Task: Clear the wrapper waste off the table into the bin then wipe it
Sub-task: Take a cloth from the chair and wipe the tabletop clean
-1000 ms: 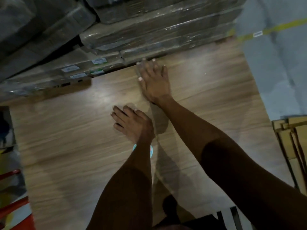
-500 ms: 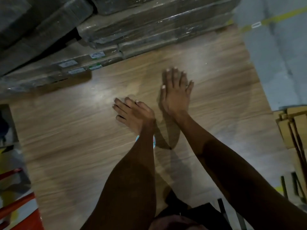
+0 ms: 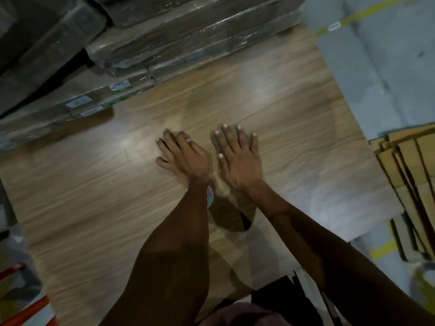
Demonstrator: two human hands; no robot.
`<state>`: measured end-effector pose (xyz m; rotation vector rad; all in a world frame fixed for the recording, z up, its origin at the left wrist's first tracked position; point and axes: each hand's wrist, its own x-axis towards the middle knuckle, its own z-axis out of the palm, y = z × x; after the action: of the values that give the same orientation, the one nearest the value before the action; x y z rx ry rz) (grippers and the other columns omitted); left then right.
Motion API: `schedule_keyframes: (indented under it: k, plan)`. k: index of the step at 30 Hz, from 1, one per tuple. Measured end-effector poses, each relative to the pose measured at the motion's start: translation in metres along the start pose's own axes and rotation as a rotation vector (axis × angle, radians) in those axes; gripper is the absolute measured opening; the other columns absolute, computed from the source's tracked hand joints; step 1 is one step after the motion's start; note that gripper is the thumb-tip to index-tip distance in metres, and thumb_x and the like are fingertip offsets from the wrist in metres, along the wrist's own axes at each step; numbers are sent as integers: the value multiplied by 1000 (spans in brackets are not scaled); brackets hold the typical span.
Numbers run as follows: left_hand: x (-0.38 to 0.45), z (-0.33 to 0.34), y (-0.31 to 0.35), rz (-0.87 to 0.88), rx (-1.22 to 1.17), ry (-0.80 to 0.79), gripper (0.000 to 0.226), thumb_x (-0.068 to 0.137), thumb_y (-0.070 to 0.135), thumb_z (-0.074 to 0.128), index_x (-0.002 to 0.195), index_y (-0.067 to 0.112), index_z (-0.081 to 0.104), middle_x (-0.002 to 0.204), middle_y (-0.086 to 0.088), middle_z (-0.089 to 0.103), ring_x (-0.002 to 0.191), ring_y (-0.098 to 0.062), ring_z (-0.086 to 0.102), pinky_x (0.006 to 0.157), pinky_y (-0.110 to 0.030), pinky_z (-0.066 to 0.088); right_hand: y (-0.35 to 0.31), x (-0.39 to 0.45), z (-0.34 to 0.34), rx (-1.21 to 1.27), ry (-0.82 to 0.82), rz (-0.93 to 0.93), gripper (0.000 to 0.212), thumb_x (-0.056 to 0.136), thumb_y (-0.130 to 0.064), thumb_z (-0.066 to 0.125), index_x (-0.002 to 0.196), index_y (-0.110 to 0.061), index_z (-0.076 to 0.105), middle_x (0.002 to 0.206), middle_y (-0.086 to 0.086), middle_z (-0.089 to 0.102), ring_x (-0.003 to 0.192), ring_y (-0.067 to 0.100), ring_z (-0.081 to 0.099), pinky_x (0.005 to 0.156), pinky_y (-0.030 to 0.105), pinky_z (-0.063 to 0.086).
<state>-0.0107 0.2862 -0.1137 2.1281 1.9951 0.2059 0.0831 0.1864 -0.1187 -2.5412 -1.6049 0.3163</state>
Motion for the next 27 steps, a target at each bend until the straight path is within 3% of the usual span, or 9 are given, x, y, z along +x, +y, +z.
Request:
schedule_keyframes:
  k: [3,5,9,11,17,19,23,25,27]
  plan:
    - [-1,1,-4,27,-1,19,28,91,31,47,114,22,59,155,-3,42,148,-33,31,105,-57,30,21,-7,1,67,57,313,63,107,-44,26,165,-28,9,174,1,7,159,35,7,123,65,12]
    - [-1,-1,-3,43,0,34,30,90,31,47,115,20,58,154,-5,43,147,-34,32,104,-57,31,9,-19,1,103,74,413,63,107,-43,28,165,-27,10,174,4,8,159,38,8,122,66,12]
    - [-2,1,-3,61,-50,48,31,87,32,48,113,22,61,153,-3,45,147,-34,34,105,-56,29,-25,-57,4,5,-26,22,66,105,-42,32,165,-27,9,174,4,7,159,37,8,119,69,12]
    - [-2,2,-5,131,-107,75,30,85,29,49,110,21,63,149,-3,50,144,-33,39,106,-54,30,-9,-65,2,-12,-27,-53,65,104,-42,34,165,-27,14,173,2,11,159,34,11,121,64,16]
    - [-9,7,-9,413,-216,167,23,77,21,54,96,16,66,129,-7,65,126,-33,57,100,-55,39,28,-83,0,95,113,517,64,105,-43,30,165,-26,15,173,6,14,157,38,13,123,64,13]
    - [-8,7,-9,454,-220,168,22,76,21,56,95,16,66,126,-6,66,124,-32,58,99,-54,40,1,-100,7,57,85,449,65,105,-42,31,165,-25,12,173,6,10,157,39,12,122,66,11]
    - [-10,9,-12,540,-223,169,20,76,20,59,94,17,67,121,-4,69,120,-31,60,98,-51,41,-25,-150,17,-30,-5,13,66,105,-42,34,165,-27,12,173,3,11,158,37,12,122,63,14]
    - [-12,9,-13,613,-252,150,16,78,21,59,90,17,68,118,-2,70,116,-30,61,98,-49,41,-1,-159,15,-6,36,103,65,104,-42,34,165,-26,17,173,2,15,157,35,17,122,59,18]
    - [-15,9,-15,723,-278,126,11,80,20,59,86,17,68,112,-2,72,111,-29,62,96,-45,42,21,-163,10,53,87,368,64,105,-42,32,164,-25,18,172,4,16,157,36,18,123,59,19]
